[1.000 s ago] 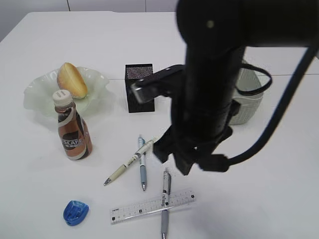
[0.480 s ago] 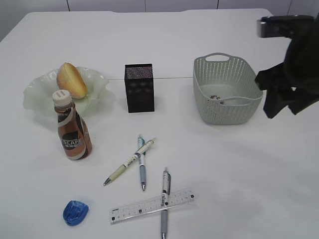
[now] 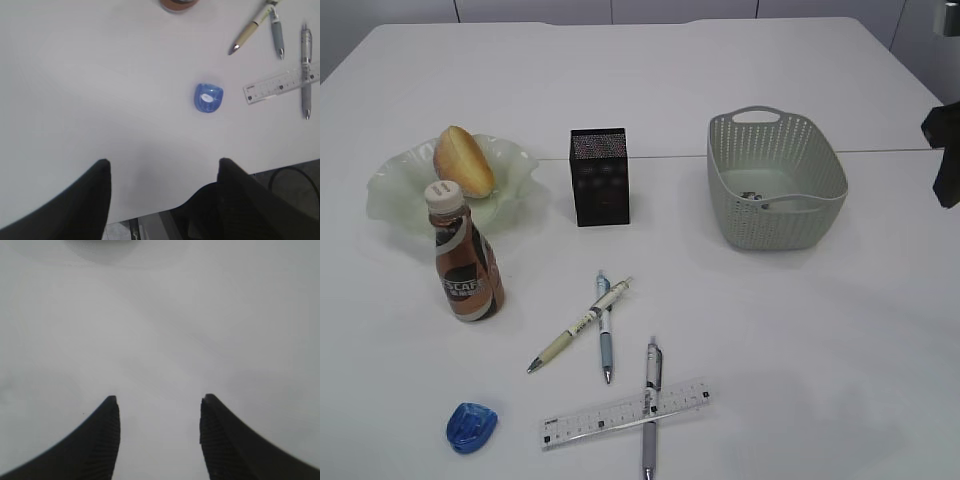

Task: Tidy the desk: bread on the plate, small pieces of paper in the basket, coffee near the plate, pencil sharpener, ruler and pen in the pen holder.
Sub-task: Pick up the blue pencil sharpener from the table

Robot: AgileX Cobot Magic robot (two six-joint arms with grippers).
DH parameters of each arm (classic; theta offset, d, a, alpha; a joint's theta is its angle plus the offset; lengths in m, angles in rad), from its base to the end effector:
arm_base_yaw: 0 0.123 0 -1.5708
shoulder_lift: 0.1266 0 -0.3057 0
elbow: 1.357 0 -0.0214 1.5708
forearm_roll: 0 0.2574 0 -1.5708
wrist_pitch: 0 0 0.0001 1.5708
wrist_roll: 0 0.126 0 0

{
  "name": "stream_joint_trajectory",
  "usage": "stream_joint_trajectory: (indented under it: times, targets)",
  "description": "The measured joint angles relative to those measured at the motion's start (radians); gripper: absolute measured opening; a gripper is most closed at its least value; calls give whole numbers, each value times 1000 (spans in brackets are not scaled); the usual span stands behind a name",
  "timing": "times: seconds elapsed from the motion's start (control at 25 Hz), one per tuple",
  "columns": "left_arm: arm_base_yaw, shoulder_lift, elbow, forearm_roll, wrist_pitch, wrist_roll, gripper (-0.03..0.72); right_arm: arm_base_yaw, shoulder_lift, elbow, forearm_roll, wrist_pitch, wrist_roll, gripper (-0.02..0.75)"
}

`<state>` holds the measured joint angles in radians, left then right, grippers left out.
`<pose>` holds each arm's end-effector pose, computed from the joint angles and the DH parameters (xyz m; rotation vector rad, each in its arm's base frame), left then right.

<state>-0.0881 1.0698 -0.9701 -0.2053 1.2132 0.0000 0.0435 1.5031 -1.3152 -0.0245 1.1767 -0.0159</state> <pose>0.1856 -0.0406 0.3096 0.0692 2.7899 -0.3079 0.3124 0.0107 0.3030 -0.0932 2.8463 -0.0284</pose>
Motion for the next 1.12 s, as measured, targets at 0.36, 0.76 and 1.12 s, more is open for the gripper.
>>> stream_joint_trajectory:
  times: [0.36, 0.76, 1.12]
  targets:
    - [-314, 114, 0, 36, -42, -126, 486, 0, 0, 0, 39, 4, -20, 379]
    - [-469, 358, -2, 127, -210, -294, 478, 0, -1, 0, 41, 14, -31, 379]
    - [-477, 609, -3, 175, -298, -300, 477, 0, -1, 0, 55, 22, -35, 379]
